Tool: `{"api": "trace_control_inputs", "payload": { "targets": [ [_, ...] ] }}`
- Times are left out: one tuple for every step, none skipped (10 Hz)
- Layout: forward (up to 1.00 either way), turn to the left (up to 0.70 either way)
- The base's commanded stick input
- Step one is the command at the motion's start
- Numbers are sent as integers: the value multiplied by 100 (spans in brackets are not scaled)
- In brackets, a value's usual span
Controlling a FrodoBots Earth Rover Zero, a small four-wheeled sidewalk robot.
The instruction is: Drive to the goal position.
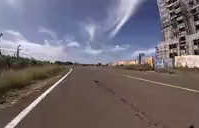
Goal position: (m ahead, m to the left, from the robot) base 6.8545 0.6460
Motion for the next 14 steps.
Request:
{"api": "trace_control_inputs", "payload": {
  "targets": [
    [100,0],
    [100,0],
    [100,0],
    [100,0],
    [100,0],
    [100,0],
    [100,0],
    [100,0],
    [100,0],
    [100,0],
    [100,0],
    [100,0],
    [100,0],
    [100,0]
  ]
}}
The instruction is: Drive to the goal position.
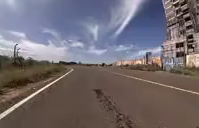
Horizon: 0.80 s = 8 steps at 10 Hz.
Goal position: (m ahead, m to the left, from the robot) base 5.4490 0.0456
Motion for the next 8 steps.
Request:
{"api": "trace_control_inputs", "payload": {
  "targets": [
    [100,0],
    [100,0],
    [100,0],
    [100,0],
    [100,0],
    [100,0],
    [100,0],
    [100,0]
  ]
}}
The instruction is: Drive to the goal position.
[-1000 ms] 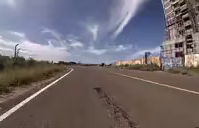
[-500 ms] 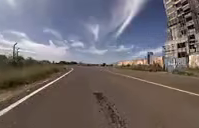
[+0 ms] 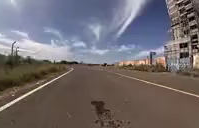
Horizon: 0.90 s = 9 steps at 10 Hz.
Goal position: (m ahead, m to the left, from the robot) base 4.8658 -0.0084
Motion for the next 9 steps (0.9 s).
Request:
{"api": "trace_control_inputs", "payload": {
  "targets": [
    [100,0],
    [100,0],
    [100,0],
    [100,0],
    [100,0],
    [100,0],
    [100,0],
    [100,0],
    [100,0]
  ]
}}
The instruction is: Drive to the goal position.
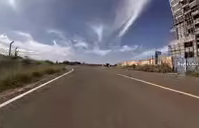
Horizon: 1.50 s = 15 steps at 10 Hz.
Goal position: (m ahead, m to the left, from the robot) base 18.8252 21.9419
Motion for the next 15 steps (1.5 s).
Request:
{"api": "trace_control_inputs", "payload": {
  "targets": [
    [100,0],
    [100,0],
    [100,0],
    [100,0],
    [100,0],
    [100,0],
    [100,0],
    [100,0],
    [100,0],
    [100,0],
    [100,0],
    [100,0],
    [100,0],
    [100,0],
    [100,0]
  ]
}}
